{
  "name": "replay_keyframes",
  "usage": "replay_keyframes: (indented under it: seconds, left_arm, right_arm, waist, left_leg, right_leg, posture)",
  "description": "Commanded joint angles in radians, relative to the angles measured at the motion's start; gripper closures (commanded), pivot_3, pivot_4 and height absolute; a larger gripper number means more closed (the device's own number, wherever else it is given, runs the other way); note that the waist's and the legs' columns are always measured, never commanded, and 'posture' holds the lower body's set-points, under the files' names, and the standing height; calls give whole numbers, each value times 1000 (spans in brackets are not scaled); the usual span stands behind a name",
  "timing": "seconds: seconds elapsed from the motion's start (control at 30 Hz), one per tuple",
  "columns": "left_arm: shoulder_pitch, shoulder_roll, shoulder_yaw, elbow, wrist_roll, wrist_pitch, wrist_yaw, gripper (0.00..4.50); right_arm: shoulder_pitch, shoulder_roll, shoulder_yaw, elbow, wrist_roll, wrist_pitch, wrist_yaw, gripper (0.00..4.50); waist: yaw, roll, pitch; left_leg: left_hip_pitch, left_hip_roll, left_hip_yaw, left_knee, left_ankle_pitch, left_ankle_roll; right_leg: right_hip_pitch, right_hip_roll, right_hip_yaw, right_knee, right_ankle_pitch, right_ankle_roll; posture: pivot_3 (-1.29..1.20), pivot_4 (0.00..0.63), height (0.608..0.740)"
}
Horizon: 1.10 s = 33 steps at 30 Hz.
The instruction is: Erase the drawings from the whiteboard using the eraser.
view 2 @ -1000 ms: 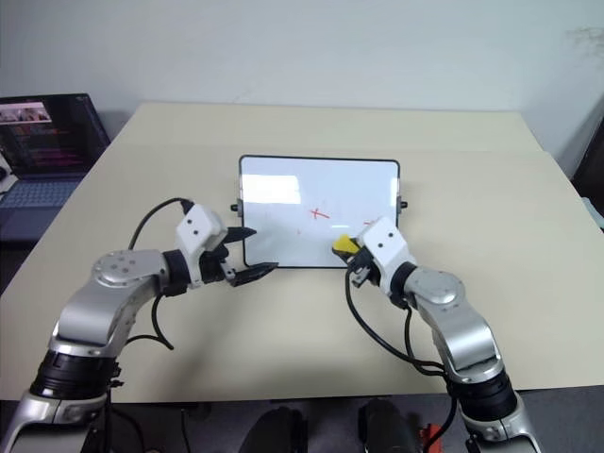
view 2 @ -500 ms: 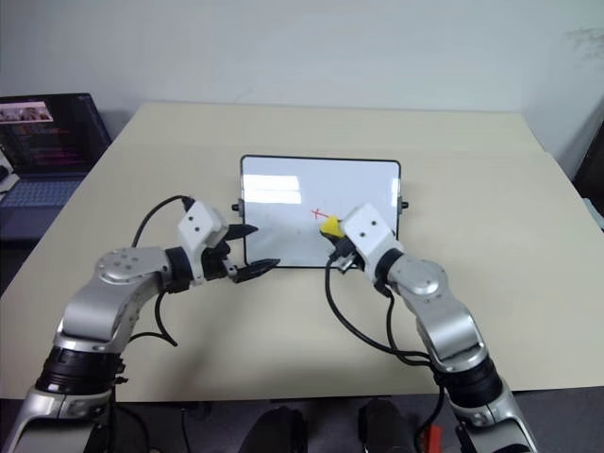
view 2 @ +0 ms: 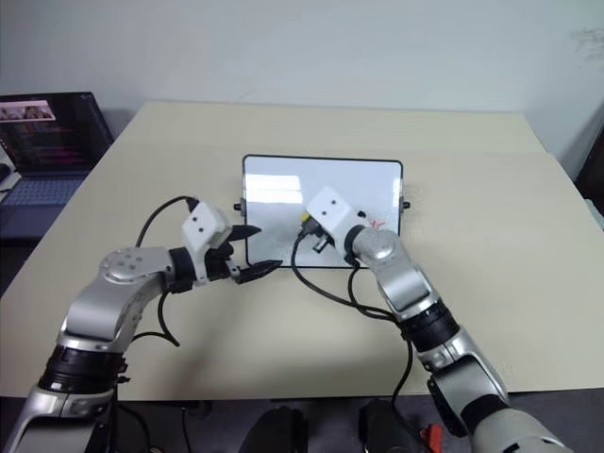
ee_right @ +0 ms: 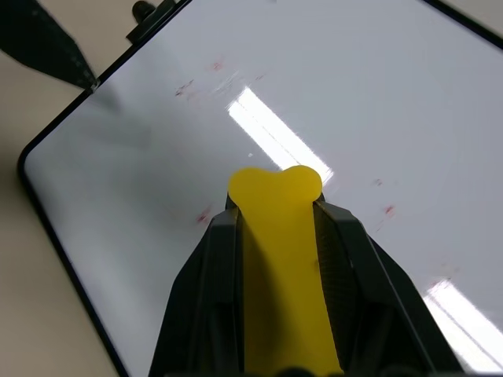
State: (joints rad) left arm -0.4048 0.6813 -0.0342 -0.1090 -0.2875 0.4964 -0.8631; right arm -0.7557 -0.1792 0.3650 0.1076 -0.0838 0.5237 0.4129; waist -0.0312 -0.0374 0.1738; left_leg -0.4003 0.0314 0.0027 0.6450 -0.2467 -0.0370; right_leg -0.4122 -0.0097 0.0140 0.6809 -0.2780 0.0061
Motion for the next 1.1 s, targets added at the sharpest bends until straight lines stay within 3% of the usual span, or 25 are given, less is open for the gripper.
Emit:
replay_keyframes:
  seconds: [0.03, 0.33, 0.6, 0.87, 1.1]
  left_arm:
    - [-6, 2, 9, -33, -2, -7, 1, 0]
    - [-4, -1, 7, -32, -3, -9, 1, 0]
    - [-9, -2, 2, -28, -1, -12, -4, 0]
    - [-4, -1, 3, -35, -2, -9, -3, 0]
    - [-8, -1, 2, -33, -1, -9, -5, 0]
  right_arm:
    - [-18, -16, -42, 37, -12, -27, -5, 3535]
    - [32, -53, -7, 13, -4, 13, 106, 3535]
    - [-44, -25, -103, 108, -15, -52, 4, 3535]
    - [45, -65, 0, 32, 16, 30, 195, 3535]
    - [-6, -32, -67, 74, -22, -45, 50, 3535]
  waist:
    - [0, 0, 0]
    - [0, 0, 0]
    - [0, 0, 0]
    - [1, -1, -1]
    - [-1, -1, -1]
  left_leg:
    - [0, 0, 0, 0, 0, 0]
    - [2, -1, 0, 1, 0, 0]
    - [3, 0, 0, 1, 0, 0]
    - [4, 0, -1, 1, 0, 0]
    - [6, 0, 0, 2, 1, 0]
  right_leg:
    - [0, 0, 0, 0, 0, 0]
    - [3, 0, 0, 0, 0, 0]
    - [3, 0, 0, 2, 2, 0]
    - [5, 0, 0, 0, 2, 0]
    - [5, 1, 0, 2, 2, 0]
  posture:
    - [0, 150, 740]
    - [0, 150, 740]
    - [0, 150, 740]
    - [0, 150, 740]
    - [0, 150, 740]
